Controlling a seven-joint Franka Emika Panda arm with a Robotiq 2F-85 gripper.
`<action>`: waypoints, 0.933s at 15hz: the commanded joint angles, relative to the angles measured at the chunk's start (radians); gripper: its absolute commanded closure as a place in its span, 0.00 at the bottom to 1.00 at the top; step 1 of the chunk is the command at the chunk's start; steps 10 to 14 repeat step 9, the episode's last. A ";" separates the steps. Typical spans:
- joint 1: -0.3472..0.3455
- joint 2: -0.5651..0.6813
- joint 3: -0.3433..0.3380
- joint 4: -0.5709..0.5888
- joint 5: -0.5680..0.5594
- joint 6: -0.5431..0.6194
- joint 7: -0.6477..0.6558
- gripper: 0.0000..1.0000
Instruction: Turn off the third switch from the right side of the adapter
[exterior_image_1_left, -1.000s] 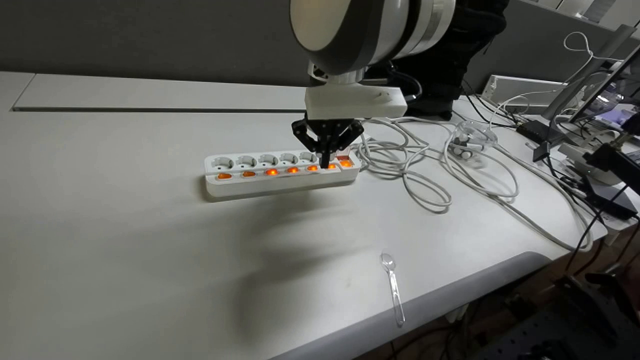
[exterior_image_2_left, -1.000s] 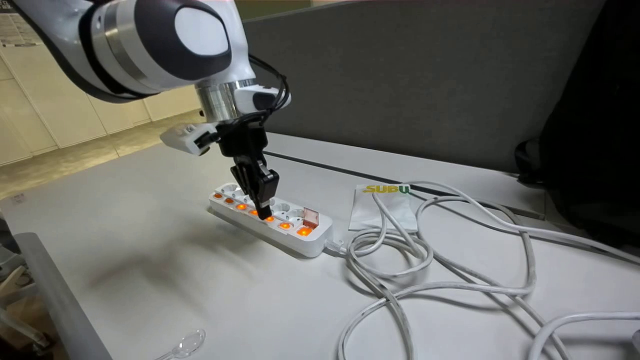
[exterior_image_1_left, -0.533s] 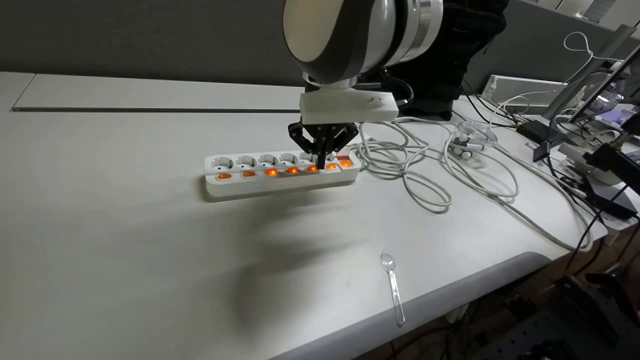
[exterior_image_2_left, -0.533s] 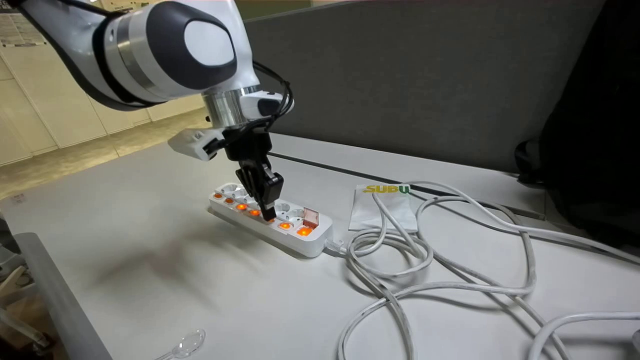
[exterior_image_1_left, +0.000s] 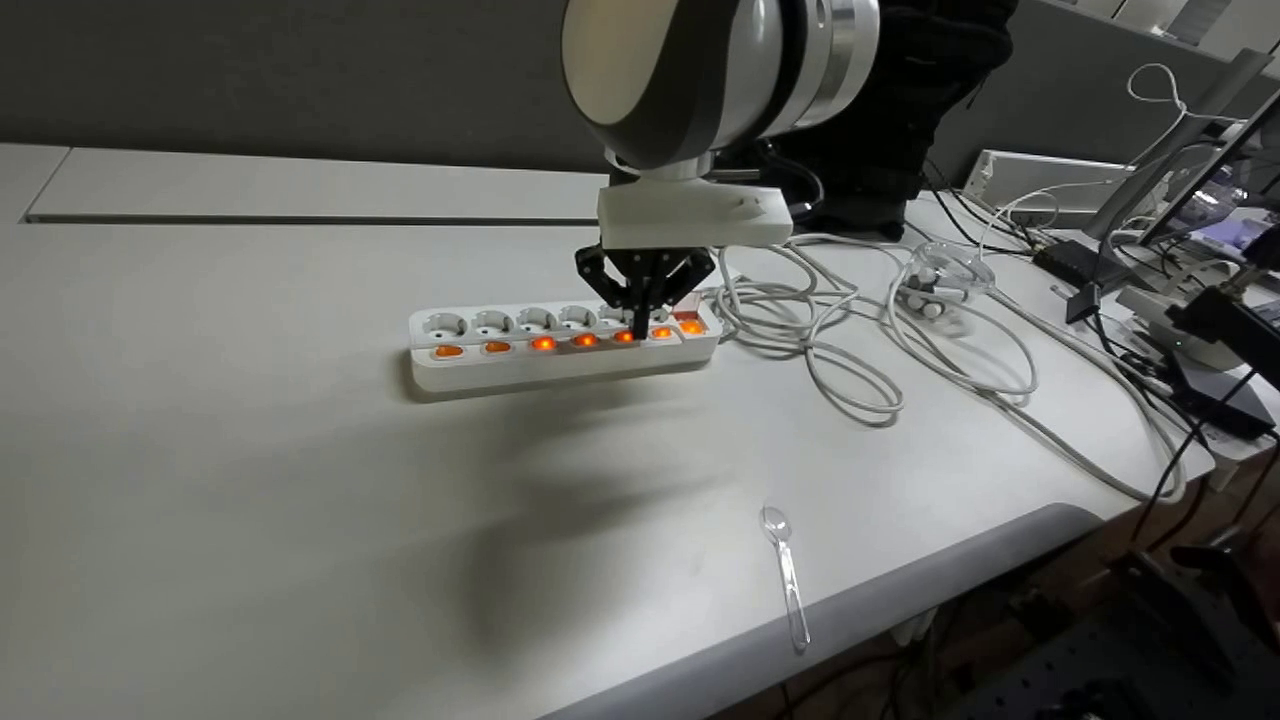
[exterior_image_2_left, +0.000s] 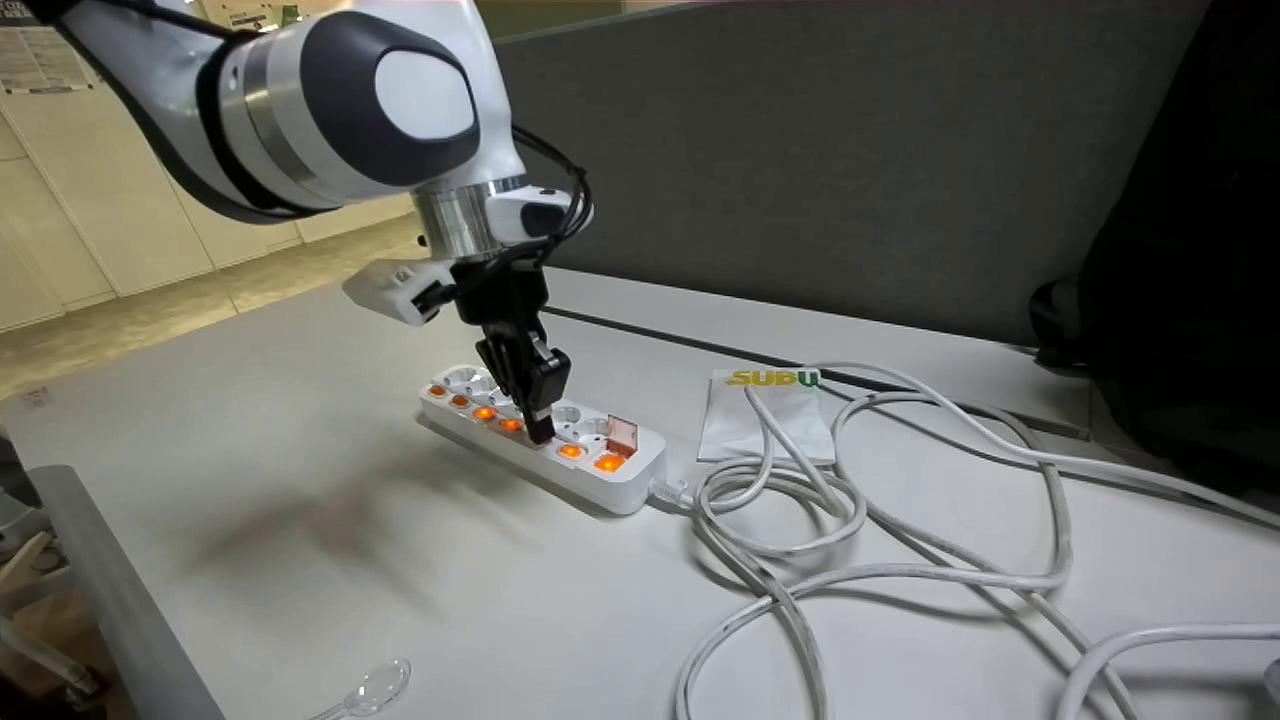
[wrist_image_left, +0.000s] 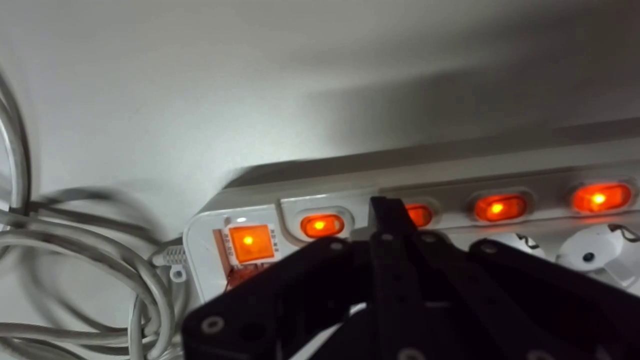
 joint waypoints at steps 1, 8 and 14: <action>0.016 0.043 -0.016 0.034 0.021 -0.006 -0.003 1.00; -0.016 0.066 0.003 0.039 0.092 -0.004 -0.022 1.00; -0.028 0.061 0.015 0.037 0.120 -0.014 -0.036 1.00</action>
